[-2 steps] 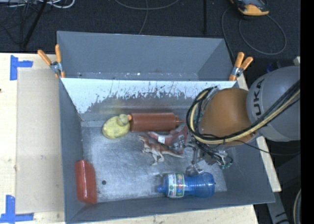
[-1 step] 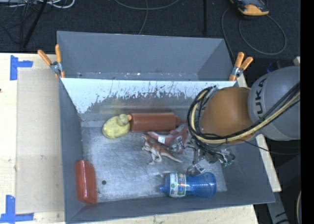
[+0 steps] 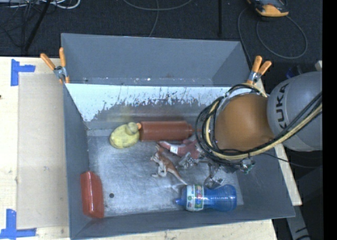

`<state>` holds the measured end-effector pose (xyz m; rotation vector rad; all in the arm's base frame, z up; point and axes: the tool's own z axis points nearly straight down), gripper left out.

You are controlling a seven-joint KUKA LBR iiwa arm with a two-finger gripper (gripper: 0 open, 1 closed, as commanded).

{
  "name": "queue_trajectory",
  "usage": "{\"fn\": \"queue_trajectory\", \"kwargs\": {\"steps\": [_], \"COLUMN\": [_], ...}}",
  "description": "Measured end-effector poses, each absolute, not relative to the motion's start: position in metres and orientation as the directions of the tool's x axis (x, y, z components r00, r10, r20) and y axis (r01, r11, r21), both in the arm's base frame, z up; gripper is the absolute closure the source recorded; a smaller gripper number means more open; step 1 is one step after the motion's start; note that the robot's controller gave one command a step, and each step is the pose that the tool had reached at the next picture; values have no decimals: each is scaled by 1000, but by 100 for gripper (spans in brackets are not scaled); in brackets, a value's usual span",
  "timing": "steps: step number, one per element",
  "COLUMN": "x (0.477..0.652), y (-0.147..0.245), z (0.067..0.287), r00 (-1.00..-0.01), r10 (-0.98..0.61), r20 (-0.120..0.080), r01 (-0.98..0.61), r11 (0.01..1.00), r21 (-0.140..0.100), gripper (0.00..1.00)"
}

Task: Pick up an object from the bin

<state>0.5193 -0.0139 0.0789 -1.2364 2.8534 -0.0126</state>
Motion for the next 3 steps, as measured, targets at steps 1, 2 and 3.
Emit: {"fn": "queue_trajectory", "kwargs": {"steps": [1,2,3], "x": [520,518,509], "y": [-6,-5,4], "z": [76,79,107], "r00": [-538,-664,-514], "r10": [-843,-748,-858], "r20": [-13,-20,-3], "r01": [-843,-747,-858], "r11": [538,664,514], "r21": [-14,-23,-3], "gripper": [0,0,0]}}
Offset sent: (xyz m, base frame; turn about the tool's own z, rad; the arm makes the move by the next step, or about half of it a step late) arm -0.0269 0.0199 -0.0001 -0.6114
